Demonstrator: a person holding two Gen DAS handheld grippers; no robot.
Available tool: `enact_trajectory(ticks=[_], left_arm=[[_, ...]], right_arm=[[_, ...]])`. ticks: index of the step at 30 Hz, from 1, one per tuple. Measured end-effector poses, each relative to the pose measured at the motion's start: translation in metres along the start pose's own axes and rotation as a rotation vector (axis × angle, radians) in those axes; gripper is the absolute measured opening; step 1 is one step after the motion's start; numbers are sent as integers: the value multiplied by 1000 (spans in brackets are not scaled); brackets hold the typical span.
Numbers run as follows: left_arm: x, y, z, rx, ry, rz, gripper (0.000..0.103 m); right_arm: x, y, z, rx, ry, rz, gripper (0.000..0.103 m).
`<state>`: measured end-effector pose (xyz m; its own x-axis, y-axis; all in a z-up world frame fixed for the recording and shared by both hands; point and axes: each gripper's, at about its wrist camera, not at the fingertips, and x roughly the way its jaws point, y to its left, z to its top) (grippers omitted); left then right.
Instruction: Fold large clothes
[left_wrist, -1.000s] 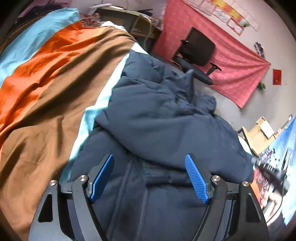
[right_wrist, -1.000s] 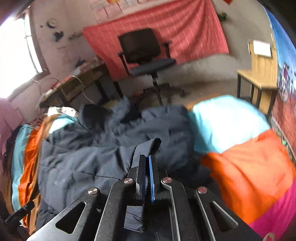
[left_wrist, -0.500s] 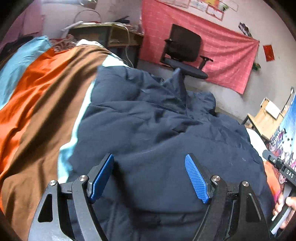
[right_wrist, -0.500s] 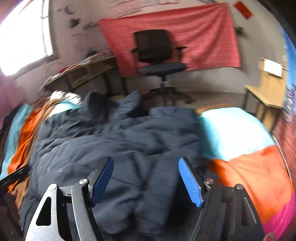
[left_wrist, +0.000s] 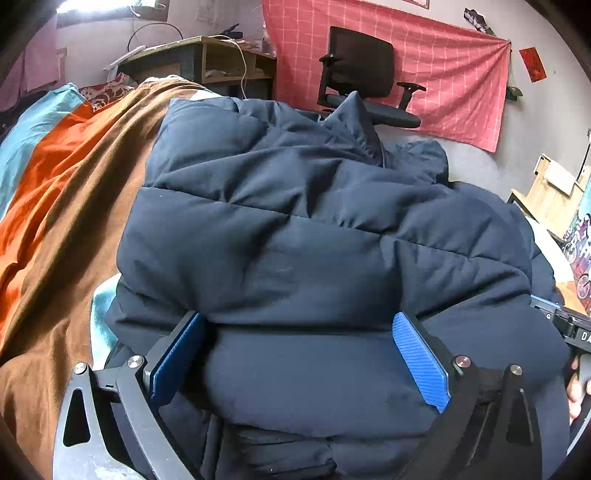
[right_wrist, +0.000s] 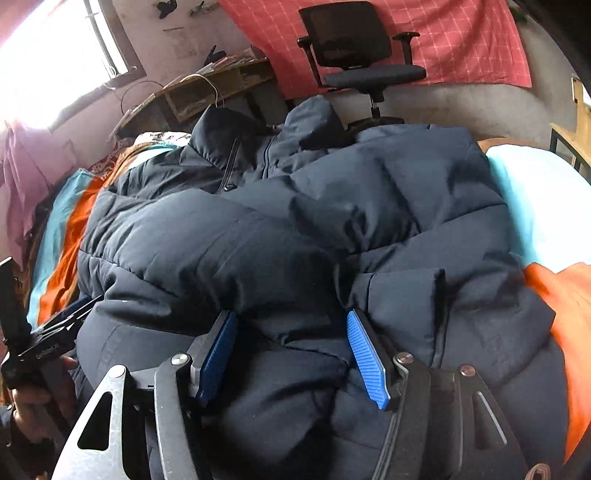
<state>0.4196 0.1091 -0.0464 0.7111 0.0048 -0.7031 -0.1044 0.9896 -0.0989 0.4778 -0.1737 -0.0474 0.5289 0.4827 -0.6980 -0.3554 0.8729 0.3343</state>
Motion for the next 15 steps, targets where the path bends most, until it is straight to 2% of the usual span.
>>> enact_trajectory(ticks=[8, 15], left_arm=[[6, -2, -5, 12, -17, 40, 102], [1, 2, -9, -15, -44, 4, 102]], right_arm=[[13, 5, -4, -42, 7, -43, 60], [5, 5, -10, -33, -44, -52, 61]])
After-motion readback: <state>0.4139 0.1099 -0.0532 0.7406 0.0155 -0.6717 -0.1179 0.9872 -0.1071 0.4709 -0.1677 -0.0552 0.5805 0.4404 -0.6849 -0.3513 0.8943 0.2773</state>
